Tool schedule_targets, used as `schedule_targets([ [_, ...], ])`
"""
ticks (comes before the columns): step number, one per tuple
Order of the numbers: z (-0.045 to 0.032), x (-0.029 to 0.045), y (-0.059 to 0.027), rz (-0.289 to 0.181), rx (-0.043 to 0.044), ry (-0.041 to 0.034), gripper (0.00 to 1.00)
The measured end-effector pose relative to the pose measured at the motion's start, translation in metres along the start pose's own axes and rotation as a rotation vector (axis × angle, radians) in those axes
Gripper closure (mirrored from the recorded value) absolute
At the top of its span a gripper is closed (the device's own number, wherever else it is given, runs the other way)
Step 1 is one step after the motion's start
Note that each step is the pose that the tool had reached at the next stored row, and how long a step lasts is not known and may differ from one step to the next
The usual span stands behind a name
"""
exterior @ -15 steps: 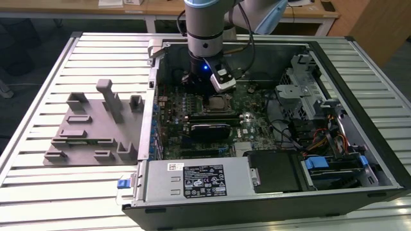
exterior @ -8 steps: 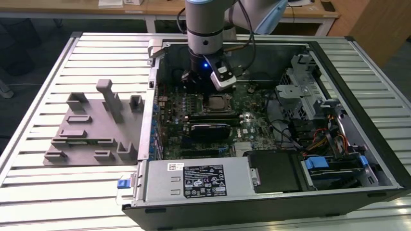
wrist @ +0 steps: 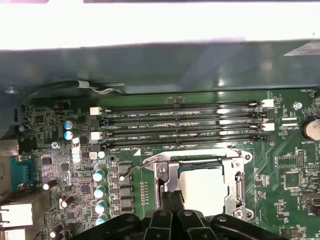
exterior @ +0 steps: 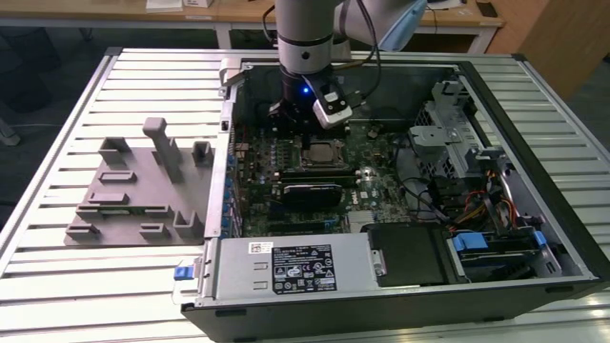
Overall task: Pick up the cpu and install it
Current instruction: 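Close the cpu cover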
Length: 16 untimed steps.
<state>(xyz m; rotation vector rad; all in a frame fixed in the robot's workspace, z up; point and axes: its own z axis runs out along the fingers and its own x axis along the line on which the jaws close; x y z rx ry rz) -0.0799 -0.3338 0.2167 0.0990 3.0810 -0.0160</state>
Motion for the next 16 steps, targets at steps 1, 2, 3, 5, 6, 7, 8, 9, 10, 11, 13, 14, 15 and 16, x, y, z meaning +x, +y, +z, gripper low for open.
schedule_targets([
  [1, 0.0000, 0.0000, 0.0000, 0.000, 0.0000, 0.0000, 0.89],
  [2, 0.0000, 0.0000, 0.0000, 0.000, 0.0000, 0.0000, 0.89],
  [3, -0.0001, -0.0001, 0.0000, 0.000, 0.0002, 0.0001, 0.89],
  [5, 0.0000, -0.0019, 0.0001, 0.000, 0.0003, 0.0002, 0.89],
  [6, 0.0001, -0.0035, 0.0002, 0.000, 0.0002, 0.0002, 0.89],
  [7, 0.0002, -0.0054, 0.0003, 0.000, 0.0002, 0.0001, 0.89],
  [8, 0.0003, -0.0074, 0.0005, 0.000, 0.0001, 0.0001, 0.89],
  [9, 0.0005, -0.0098, 0.0006, 0.000, 0.0001, 0.0001, 0.89],
  [10, 0.0006, -0.0122, 0.0008, 0.000, 0.0001, 0.0000, 0.89],
  [11, 0.0008, -0.0148, 0.0009, 0.000, 0.0002, 0.0001, 0.89],
  [13, 0.0011, -0.0199, 0.0013, 0.000, 0.0002, 0.0001, 0.89],
  [14, 0.0012, -0.0226, 0.0014, 0.000, 0.0002, 0.0002, 0.89],
  [15, 0.0014, -0.0255, 0.0016, 0.000, 0.0002, 0.0002, 0.89],
  [16, 0.0016, -0.0282, 0.0018, 0.000, 0.0002, 0.0002, 0.89],
])
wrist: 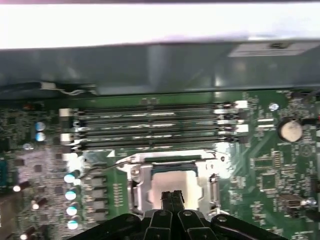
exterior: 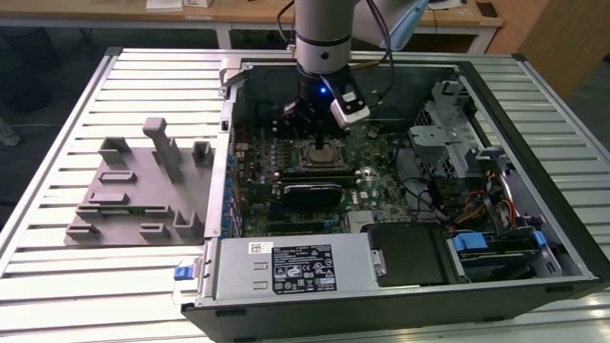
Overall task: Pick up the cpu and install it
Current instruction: 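Close the cpu cover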
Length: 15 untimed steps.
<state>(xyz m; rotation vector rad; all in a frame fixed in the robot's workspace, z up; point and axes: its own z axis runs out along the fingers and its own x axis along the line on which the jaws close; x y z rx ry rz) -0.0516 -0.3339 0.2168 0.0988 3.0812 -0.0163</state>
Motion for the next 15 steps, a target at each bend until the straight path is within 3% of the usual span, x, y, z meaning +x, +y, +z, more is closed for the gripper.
schedule_targets([
  [3, 0.0003, -0.0063, 0.0004, 0.000, 0.0001, 0.0003, 0.89],
  [6, -0.0018, -0.0067, 0.0004, 0.000, 0.0001, 0.0009, 0.89],
  [12, -0.0131, -0.0074, 0.0004, 0.000, 0.0001, 0.0009, 0.89],
  [15, -0.0141, -0.0075, 0.0004, 0.000, -0.0002, 0.0007, 0.89],
])
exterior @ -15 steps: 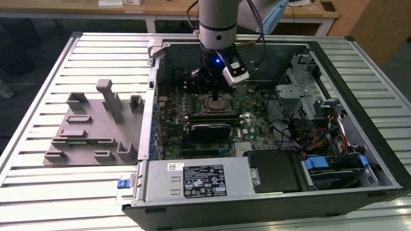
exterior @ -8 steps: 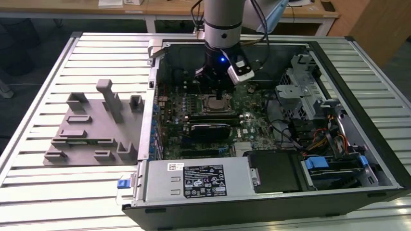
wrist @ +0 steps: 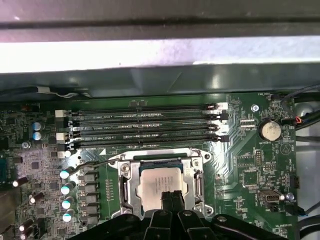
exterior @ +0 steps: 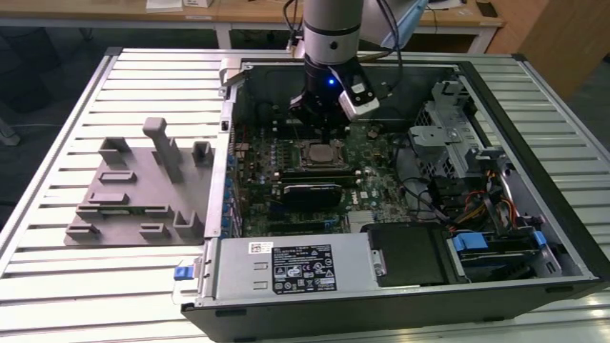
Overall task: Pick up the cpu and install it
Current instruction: 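Close the cpu cover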
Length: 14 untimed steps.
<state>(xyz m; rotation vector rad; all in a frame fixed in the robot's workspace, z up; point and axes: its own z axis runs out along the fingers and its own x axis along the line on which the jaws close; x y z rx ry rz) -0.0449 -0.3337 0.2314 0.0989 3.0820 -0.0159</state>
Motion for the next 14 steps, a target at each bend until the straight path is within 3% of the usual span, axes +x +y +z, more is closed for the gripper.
schedule_targets([
  [3, -0.0002, 0.0002, -0.0001, 0.000, 0.0003, 0.0001, 0.89],
  [8, -0.0015, 0.0066, -0.0005, 0.000, 0.0004, 0.0002, 0.89],
  [14, -0.0049, 0.0066, -0.0005, 0.000, -0.0001, -0.0001, 0.89],
])
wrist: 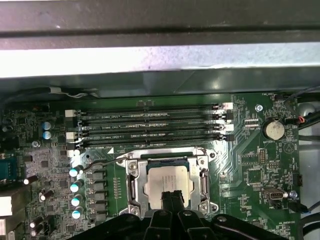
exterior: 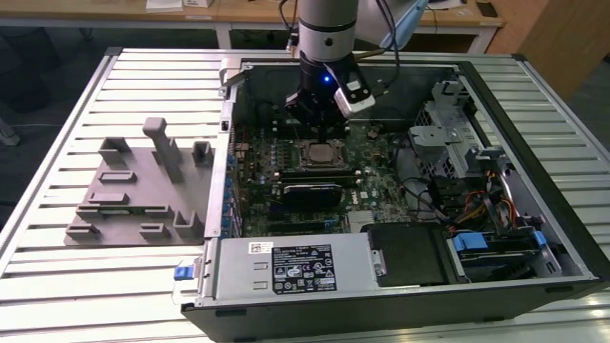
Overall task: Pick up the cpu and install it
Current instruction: 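Close the cpu cover, then install the first cpu locking lever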
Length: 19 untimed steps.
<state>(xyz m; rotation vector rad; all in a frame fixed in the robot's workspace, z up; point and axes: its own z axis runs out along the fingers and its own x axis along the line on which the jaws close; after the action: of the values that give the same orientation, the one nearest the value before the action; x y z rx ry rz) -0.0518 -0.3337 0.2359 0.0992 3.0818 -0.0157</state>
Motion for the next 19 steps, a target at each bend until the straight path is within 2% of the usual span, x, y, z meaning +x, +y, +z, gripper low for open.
schedule_targets([
  [13, -0.0013, 0.0002, -0.0001, 0.000, 0.0003, 0.0002, 0.89],
  [19, -0.0016, 0.0066, -0.0005, 0.000, 0.0001, 0.0002, 0.89],
])
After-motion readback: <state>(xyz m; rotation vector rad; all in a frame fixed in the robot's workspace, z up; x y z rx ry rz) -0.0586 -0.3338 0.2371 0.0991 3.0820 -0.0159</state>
